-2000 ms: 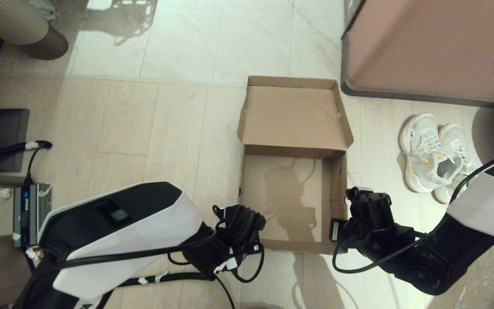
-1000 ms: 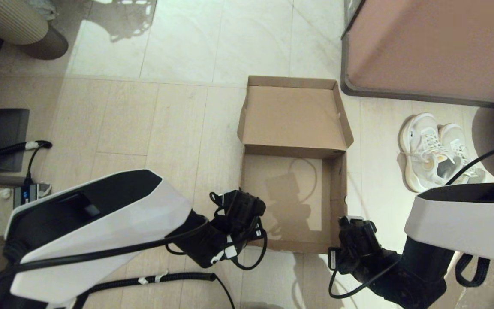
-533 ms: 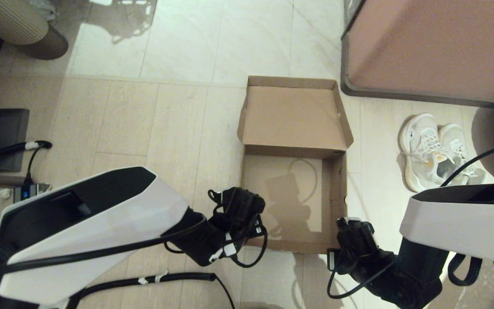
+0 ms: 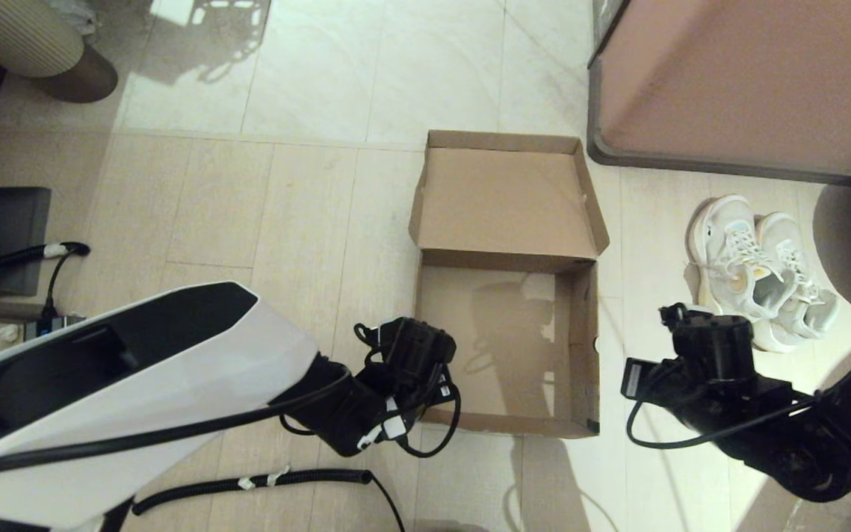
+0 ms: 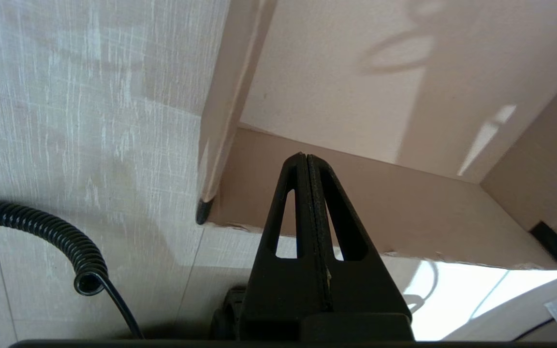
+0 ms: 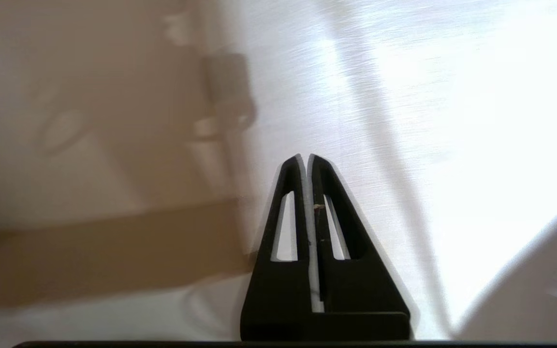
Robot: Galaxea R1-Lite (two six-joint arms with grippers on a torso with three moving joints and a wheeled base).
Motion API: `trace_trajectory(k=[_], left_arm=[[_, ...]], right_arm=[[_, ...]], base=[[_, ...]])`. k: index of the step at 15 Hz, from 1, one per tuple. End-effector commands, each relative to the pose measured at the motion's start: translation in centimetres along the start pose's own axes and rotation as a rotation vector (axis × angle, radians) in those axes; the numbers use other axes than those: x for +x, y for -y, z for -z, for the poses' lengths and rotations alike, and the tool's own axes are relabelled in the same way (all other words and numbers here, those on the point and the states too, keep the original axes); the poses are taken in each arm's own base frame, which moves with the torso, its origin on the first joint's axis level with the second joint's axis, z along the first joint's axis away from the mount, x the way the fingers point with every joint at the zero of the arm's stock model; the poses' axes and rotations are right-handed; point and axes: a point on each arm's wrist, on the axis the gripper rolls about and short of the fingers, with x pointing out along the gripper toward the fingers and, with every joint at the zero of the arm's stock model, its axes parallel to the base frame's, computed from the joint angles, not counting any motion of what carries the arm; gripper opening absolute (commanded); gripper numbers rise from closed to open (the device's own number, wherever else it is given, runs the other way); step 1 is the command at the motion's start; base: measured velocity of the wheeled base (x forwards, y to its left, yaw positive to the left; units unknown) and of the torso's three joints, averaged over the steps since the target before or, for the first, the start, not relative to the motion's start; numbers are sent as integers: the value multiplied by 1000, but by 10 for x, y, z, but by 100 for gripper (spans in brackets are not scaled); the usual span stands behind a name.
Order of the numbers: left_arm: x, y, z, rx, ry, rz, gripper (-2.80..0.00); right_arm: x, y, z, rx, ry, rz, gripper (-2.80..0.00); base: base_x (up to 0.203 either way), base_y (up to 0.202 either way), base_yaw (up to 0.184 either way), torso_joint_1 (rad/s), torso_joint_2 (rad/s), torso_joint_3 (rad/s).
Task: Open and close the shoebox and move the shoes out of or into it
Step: Put the shoes into the shoe box
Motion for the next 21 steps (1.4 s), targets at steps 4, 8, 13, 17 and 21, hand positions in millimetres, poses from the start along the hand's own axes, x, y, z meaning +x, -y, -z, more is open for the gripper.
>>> trace_trajectory(k=[4, 8, 13, 17, 21], left_arm=[[-22, -2, -17, -25, 33, 15, -280], [-50, -19, -27, -43, 40, 2, -280], [-65, -30, -25, -40, 23, -13, -280], [-63, -33, -21, -32, 10, -22, -280], [-64, -31, -19, -30, 8, -20, -280]], right_arm=[[41, 93, -36, 128, 43, 203, 0], [106, 150, -75, 129, 164, 256, 0], [146, 225, -117, 138, 339, 307, 0], [132, 257, -124, 155, 367, 363, 0], [125, 266, -128, 158, 374, 325, 0]], base=[[0, 0, 0, 0, 0, 0], [0, 0, 0, 0, 0, 0], [0, 0, 0, 0, 0, 0], [0, 0, 0, 0, 0, 0], [0, 0, 0, 0, 0, 0]])
